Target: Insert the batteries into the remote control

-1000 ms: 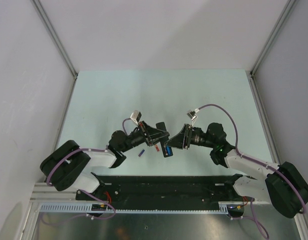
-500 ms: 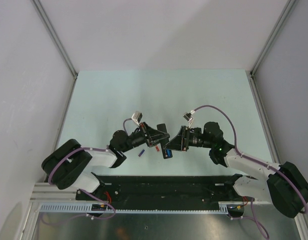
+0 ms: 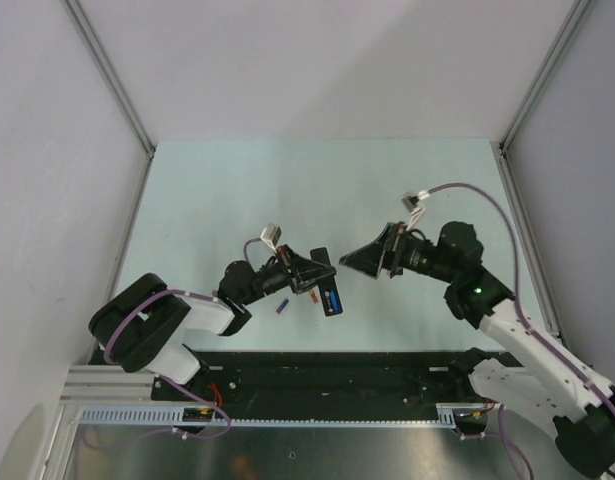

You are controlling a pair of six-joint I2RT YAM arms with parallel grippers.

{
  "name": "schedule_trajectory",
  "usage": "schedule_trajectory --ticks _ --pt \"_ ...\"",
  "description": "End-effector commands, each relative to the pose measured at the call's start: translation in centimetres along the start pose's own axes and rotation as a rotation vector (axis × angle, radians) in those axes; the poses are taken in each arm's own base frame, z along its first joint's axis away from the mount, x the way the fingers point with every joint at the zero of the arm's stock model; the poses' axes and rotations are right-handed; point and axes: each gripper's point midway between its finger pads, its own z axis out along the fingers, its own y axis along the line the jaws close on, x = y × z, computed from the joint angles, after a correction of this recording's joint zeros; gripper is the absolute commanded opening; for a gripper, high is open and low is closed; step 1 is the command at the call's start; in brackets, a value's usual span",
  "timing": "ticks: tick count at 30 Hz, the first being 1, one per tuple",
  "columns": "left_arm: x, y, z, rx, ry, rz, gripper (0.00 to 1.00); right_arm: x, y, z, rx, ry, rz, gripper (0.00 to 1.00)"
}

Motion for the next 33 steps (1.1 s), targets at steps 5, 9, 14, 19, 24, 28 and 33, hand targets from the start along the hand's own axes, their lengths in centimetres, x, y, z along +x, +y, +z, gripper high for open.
schedule_trajectory --ticks 5,9,14,19,24,28,33 --pt "-0.5 -5.5 -2.7 0.266 -0.087 0.236 0.0 -2.5 -15.3 -8.7 1.006 -0.112 -0.065 0.89" --pt "-0.5 -4.3 -3.6 0.229 -0.116 0.239 0.0 -0.7 -20.4 -9.4 1.206 0.012 -0.068 0.88" --pt "0.0 -4.4 -4.5 0.233 -0.104 0.242 0.0 -0.1 -23.4 -8.4 1.269 0.087 -0.084 0.88" --pt "0.1 -4.0 -5.3 0.222 -0.108 0.236 0.0 -0.2 -25.1 -8.0 1.323 0.153 -0.113 0.85" --pt "0.2 -3.5 -5.5 0.206 -0.099 0.222 0.0 0.3 -27.1 -7.5 1.345 0.222 -0.133 0.83" --pt "0.3 -3.6 -5.6 0.21 -0.091 0.218 0.0 0.0 -28.3 -7.1 1.341 0.237 -0.127 0.81" --pt "0.4 -3.8 -5.6 0.216 -0.088 0.215 0.0 -0.2 -29.4 -6.8 1.331 0.255 -0.12 0.76"
